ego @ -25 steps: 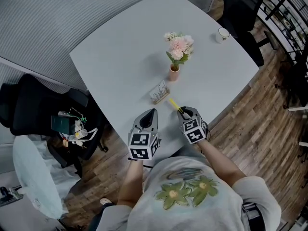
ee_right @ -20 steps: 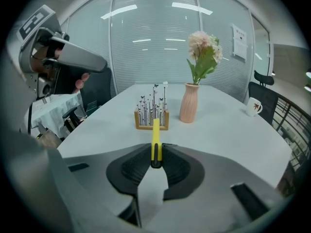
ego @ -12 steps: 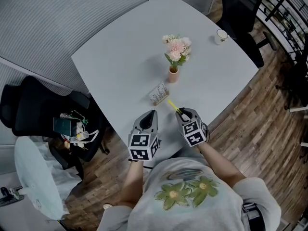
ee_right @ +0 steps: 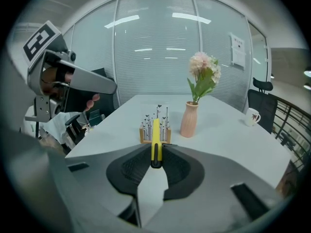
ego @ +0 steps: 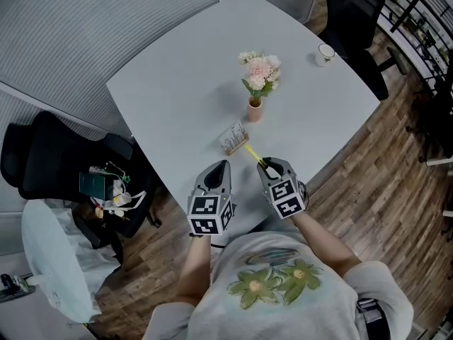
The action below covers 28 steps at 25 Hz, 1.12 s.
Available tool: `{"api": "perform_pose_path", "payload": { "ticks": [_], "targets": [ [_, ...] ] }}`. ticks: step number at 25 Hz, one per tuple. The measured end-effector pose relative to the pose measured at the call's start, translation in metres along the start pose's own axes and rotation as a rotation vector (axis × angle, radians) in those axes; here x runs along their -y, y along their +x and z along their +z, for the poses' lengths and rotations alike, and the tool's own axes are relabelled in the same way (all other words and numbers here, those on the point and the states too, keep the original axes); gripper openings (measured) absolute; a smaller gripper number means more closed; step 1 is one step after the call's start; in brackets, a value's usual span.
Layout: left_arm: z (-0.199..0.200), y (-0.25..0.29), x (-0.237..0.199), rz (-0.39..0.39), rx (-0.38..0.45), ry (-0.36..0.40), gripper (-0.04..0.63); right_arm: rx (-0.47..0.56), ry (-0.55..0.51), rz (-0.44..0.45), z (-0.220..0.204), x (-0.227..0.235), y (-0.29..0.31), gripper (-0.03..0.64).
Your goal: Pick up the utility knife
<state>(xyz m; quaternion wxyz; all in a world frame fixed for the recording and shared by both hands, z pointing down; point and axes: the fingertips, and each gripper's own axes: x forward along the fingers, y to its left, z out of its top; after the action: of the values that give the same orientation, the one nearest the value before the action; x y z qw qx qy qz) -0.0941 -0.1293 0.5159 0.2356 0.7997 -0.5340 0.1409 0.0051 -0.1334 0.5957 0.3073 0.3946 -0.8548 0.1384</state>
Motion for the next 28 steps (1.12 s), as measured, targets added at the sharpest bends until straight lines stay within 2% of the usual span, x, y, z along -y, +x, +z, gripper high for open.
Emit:
{"api": "perform_pose_path", "payload": {
  "ticks": [12, 23, 28],
  "targets": [
    [0.004, 0.0, 0.005, 0.006, 0.003, -0.013, 0.002, 0.089, -0.001, -0.006, 0.033, -0.003, -0.019, 0.067],
    [0.01, -0.005, 0.024, -0.075, 0.035, -0.023, 0.002, 0.176, -0.014, -0.028, 0.061, -0.006, -0.043, 0.067],
    [0.009, -0.006, 0.026, -0.056, 0.031, 0.012, 0.002, 0.221, -0.008, -0.026, 0.076, -0.009, -0.056, 0.067]
  ]
}}
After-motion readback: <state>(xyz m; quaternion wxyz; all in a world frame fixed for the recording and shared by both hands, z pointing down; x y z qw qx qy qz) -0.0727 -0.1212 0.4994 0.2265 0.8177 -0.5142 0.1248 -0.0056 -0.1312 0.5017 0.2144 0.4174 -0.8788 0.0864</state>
